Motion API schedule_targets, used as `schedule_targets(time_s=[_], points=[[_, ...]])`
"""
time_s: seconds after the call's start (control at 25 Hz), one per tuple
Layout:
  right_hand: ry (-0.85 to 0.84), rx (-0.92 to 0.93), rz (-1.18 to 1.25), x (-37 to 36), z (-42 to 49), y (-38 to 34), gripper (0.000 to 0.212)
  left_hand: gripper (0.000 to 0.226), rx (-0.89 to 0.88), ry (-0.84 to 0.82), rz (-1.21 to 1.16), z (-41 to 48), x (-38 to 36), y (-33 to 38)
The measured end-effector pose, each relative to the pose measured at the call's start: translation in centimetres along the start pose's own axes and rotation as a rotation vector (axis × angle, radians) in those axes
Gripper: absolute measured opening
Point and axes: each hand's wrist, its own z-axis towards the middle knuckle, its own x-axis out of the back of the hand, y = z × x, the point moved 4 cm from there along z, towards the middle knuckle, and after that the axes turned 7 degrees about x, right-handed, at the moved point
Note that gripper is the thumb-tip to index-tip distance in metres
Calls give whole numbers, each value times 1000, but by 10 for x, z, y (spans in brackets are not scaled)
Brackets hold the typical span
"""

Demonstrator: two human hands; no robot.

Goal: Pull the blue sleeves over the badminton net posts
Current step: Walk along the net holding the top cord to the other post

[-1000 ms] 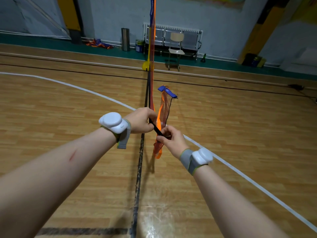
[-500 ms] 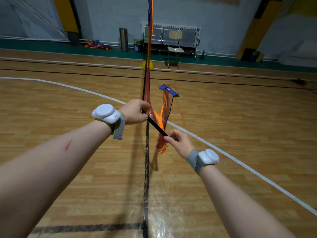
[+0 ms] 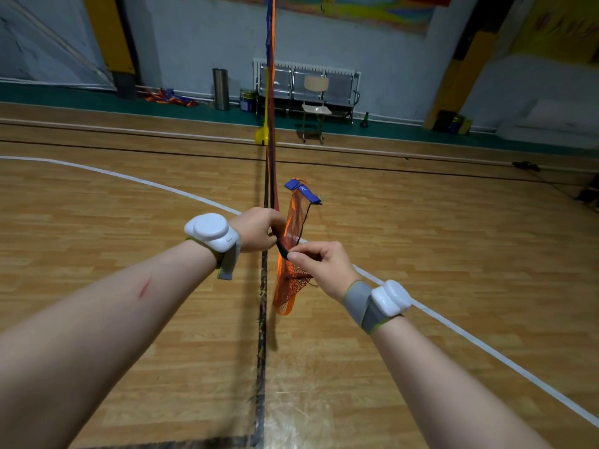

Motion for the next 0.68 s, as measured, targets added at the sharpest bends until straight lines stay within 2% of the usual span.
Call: schedule_targets(time_s=[0.24, 0.32, 0.4, 0.48, 0.68], points=[[37, -61, -21, 19, -11, 12, 12, 17, -74, -12, -132, -24, -7, 38], [13, -87, -18, 19, -15, 21, 8, 12, -49, -29, -119, -32, -8, 47], [-3, -91, -47, 18, -21, 30, 13, 8, -6, -27, -89, -37, -7, 51], [-28, -92, -82, 17, -26, 38, 21, 12, 32, -13, -87, -41, -4, 53], [-73, -104, -14, 12, -41, 50, 19, 12, 65, 59, -123, -52, 6, 61]])
